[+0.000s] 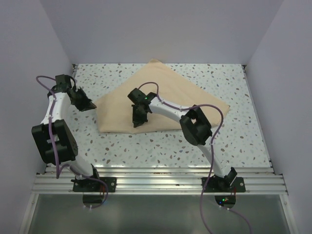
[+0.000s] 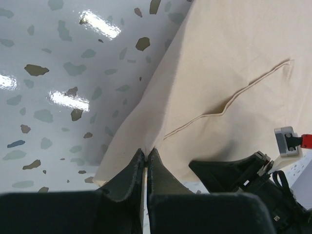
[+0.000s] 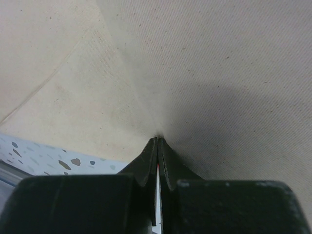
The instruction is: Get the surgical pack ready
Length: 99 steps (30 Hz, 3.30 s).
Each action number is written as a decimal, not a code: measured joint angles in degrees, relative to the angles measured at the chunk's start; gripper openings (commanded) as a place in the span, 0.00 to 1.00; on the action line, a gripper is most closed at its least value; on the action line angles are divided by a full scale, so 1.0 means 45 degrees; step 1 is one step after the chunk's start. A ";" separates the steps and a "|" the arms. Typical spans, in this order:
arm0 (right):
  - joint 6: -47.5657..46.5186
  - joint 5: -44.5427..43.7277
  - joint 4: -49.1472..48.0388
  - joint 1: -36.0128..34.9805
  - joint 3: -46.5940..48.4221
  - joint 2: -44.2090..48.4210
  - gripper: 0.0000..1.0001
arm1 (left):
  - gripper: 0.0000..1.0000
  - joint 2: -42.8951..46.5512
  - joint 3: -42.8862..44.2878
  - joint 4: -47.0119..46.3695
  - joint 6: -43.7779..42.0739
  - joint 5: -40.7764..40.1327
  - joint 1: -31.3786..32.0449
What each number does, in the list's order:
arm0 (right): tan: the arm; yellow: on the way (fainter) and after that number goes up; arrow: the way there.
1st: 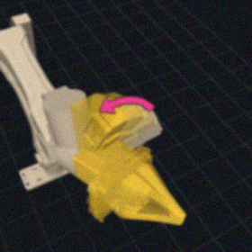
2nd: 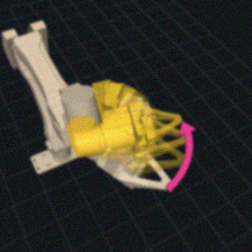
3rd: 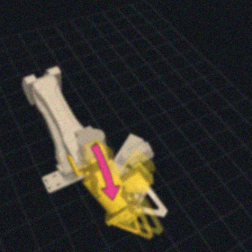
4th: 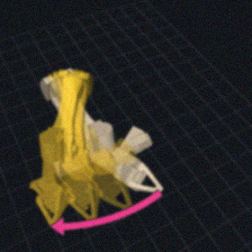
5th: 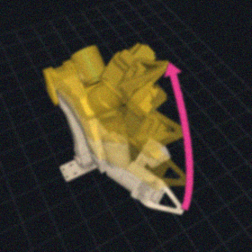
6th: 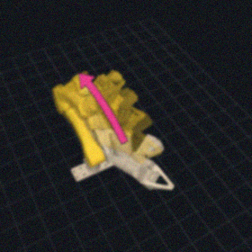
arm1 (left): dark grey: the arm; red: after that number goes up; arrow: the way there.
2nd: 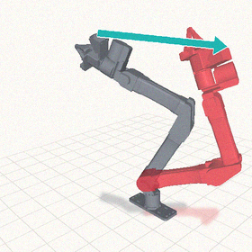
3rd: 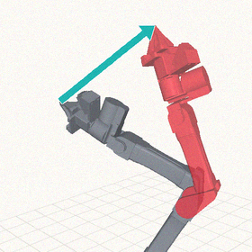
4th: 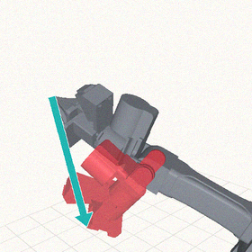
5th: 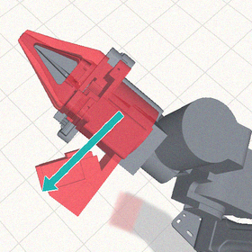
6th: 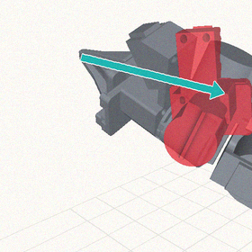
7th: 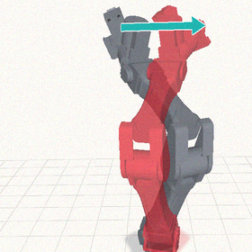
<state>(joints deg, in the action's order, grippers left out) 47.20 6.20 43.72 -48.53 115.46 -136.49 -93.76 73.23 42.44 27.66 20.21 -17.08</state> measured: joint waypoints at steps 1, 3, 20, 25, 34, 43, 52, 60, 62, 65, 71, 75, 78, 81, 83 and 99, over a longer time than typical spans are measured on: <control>0.0044 -0.0044 0.0005 0.0000 0.0000 -0.0019 0.00 | 0.00 0.0087 0.0000 0.0000 0.0058 0.0044 0.0029; 0.0078 -0.0073 0.0063 0.0000 0.0063 -0.0078 0.00 | 0.00 0.0262 0.0000 -0.0010 0.0107 0.0121 0.0097; -0.0986 -0.0889 0.0359 0.0403 0.2380 -0.0311 0.00 | 0.00 0.0923 -0.0447 -0.0306 0.0772 0.0379 0.0675; -0.1039 -0.0874 0.0243 0.0617 0.3288 -0.0777 0.00 | 0.00 0.1219 -0.0447 -0.0369 0.1112 0.0442 0.0996; -0.1069 -0.0806 0.0146 0.0631 0.3793 -0.2113 0.00 | 0.00 0.1248 -0.0321 -0.0554 0.1962 0.0534 0.1923; -0.1064 -0.0646 0.0151 0.0714 0.3827 -0.2288 0.00 | 0.00 0.1292 0.0364 -0.0549 0.2385 0.0738 0.2030; -0.1515 -0.0330 0.0219 0.1107 0.4371 -0.2205 0.00 | 0.00 0.1384 0.0748 -0.0539 0.2526 0.0952 0.2171; -0.1734 -0.0015 -0.0194 0.2356 0.5280 -0.1846 0.00 | 0.00 0.1438 0.0777 -0.0554 0.2633 0.1316 0.2390; -0.1715 0.0087 -0.0544 0.2550 0.5406 -0.1846 0.00 | 0.00 0.1462 0.0777 -0.0554 0.2681 0.1433 0.2429; -0.1632 0.0223 -0.0782 0.2521 0.5338 -0.1846 0.00 | 0.00 0.1511 0.0782 -0.0559 0.2735 0.1549 0.2497; -0.1384 0.0432 -0.1117 0.1991 0.5221 -0.1943 0.00 | 0.00 0.1739 0.0787 -0.0593 0.2953 0.1802 0.2662; -0.1263 0.0442 -0.1253 0.1792 0.4765 -0.1962 0.00 | 0.00 0.1943 0.0869 -0.0690 0.3099 0.1948 0.2793; -0.1258 0.0437 -0.1248 0.1826 0.4643 -0.2288 0.00 | 0.00 0.2040 0.0952 -0.0869 0.3317 0.2118 0.2924; -0.1292 0.0452 -0.1248 0.1948 0.4643 -0.2691 0.00 | 0.00 0.2055 0.1059 -0.1059 0.3599 0.2239 0.3128; -0.1307 0.0481 -0.1209 0.2059 0.4624 -0.2803 0.00 | 0.00 0.2050 0.1127 -0.1171 0.3755 0.2268 0.3327; -0.2268 0.0316 -0.1462 0.5066 0.1661 -0.0121 0.00 | 0.00 0.0806 0.2535 -0.2016 0.4964 0.2297 0.5610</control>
<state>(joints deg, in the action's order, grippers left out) 36.99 7.62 37.15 -25.74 122.93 -137.03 -90.13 84.64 33.36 50.00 30.55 8.16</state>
